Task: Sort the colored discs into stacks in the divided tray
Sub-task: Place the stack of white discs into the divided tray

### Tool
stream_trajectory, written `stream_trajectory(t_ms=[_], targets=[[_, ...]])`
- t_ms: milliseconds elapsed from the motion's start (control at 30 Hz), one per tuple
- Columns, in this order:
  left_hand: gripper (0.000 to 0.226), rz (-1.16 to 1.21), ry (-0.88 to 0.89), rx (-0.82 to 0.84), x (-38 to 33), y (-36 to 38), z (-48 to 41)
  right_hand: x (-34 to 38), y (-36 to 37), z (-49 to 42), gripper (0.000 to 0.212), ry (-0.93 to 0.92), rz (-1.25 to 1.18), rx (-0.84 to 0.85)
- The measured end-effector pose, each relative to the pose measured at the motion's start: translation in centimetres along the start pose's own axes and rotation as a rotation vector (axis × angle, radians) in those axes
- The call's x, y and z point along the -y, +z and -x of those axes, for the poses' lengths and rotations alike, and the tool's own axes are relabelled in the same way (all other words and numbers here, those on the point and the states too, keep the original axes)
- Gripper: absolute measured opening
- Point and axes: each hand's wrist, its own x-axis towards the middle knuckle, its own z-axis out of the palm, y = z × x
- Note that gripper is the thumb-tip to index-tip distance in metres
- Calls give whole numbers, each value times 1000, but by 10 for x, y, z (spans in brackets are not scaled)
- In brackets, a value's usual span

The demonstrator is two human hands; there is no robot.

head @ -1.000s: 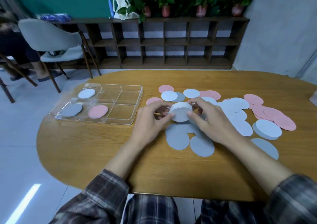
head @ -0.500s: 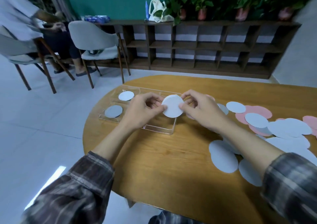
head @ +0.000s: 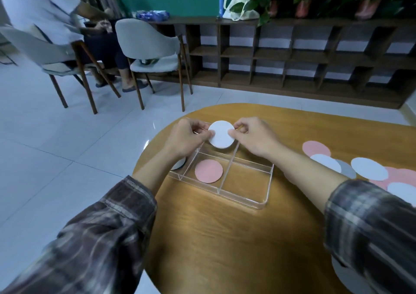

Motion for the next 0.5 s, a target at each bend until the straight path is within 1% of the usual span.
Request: stream_trajectory(t_ms=[133,300,400,500], targets=[[20,-201,8,16,8,5,-14,-4,9,-13,28,33,80,49],[17,-280,61,-33,12,10,-24,-12,13,-18,26,10,130,77],[15,-358,98,-44,11,13,-24,-15,17,-18,18,-6,124,47],[14,-407,103,-54,8,16,-18,-18,20,-10,19,-41,108,-18]])
